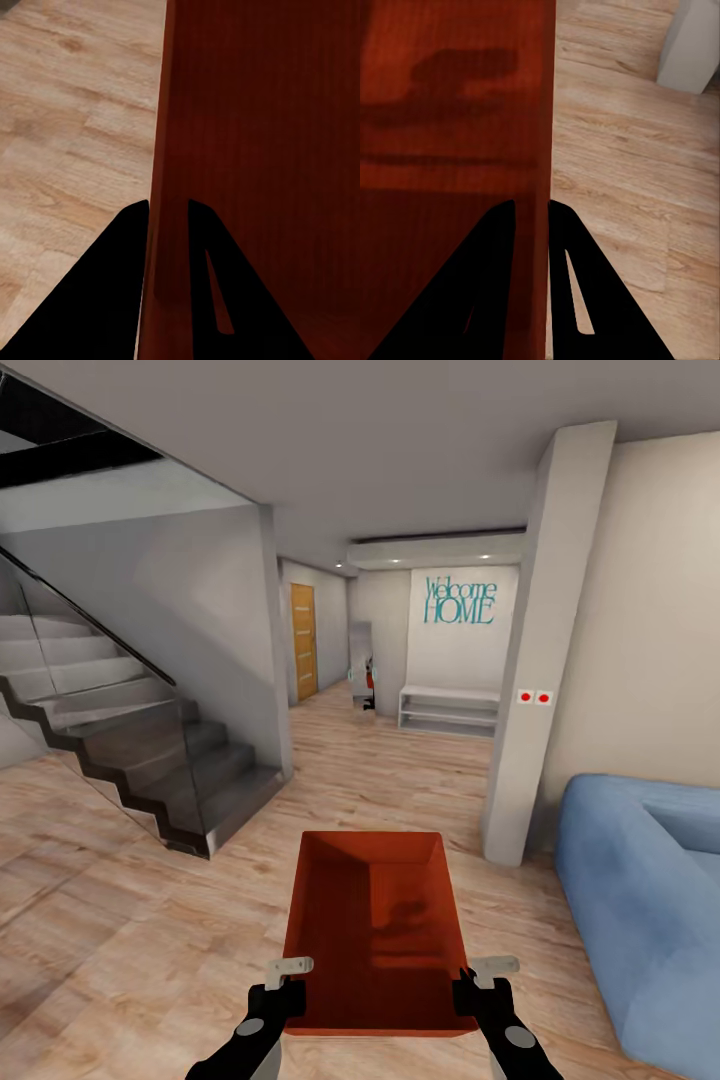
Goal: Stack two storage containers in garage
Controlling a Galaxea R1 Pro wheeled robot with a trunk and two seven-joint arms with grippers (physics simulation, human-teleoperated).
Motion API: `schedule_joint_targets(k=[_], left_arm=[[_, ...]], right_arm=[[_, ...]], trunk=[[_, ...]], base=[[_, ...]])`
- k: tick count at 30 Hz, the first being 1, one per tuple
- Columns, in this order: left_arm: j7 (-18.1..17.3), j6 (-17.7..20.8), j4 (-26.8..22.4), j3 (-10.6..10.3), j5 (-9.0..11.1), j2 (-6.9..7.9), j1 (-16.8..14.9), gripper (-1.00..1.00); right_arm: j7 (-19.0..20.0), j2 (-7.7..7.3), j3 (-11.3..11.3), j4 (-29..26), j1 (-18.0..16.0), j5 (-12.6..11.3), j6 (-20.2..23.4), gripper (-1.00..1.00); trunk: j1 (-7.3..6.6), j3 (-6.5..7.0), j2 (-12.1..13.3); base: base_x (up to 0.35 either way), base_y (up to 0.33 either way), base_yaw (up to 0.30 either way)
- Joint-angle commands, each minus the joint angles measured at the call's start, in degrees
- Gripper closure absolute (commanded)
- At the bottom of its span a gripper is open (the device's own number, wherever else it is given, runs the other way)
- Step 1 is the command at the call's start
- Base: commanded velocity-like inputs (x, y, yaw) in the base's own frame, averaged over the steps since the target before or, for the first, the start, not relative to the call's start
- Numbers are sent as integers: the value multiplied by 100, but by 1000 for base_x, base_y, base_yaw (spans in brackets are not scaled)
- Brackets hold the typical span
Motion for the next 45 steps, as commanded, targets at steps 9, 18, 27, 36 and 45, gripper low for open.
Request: schedule_joint_targets(k=[9,18,27,36,45], left_arm=[[37,-19,-241,18,-34,1,-7,100],[35,-19,-241,18,-33,2,-5,100],[35,-13,-241,18,-47,-4,-7,100],[35,-16,-241,18,-55,-6,-7,100],[42,-12,-241,18,-57,-19,-6,100]], right_arm=[[-2,-4,81,19,1,52,-10,100],[-2,-4,81,19,1,55,-10,100],[-2,-4,79,19,1,54,-10,100],[-2,-4,73,19,1,61,-10,100],[-2,-4,72,19,1,52,-10,100]], trunk=[[5,-2,-4],[5,-2,-4],[5,-2,-4],[5,-2,-4],[5,-2,-4]], base=[[325,0,0],[325,0,0],[325,0,0],[325,0,0],[325,0,0]])
